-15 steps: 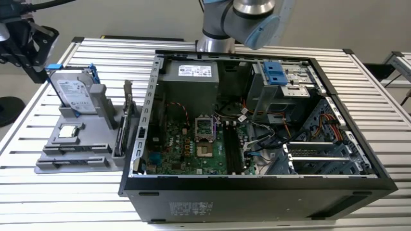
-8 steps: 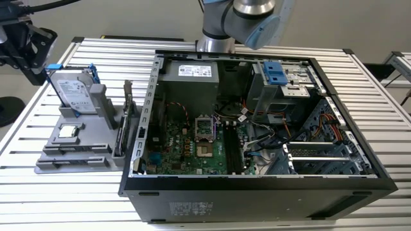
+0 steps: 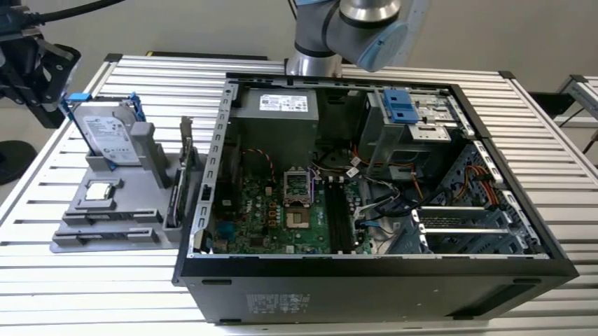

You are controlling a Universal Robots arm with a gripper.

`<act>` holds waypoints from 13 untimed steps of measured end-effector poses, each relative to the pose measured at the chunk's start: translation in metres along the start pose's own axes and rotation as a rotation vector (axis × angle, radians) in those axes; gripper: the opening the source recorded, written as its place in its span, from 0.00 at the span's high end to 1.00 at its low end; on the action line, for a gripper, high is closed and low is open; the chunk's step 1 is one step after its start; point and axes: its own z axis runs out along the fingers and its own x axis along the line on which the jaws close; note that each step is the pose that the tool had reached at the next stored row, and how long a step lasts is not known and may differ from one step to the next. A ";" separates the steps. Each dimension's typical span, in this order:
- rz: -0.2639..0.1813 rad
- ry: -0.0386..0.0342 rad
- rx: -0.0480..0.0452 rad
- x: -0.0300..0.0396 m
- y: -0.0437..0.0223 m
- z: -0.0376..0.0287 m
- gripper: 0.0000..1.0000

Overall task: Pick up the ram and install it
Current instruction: 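Reach for the ram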

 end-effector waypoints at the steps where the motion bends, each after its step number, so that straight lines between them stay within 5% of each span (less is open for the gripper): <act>1: 0.000 0.0002 0.0000 -0.0001 -0.0006 0.0000 1.00; 13: 0.000 0.0023 0.0006 -0.0005 -0.0061 -0.0001 1.00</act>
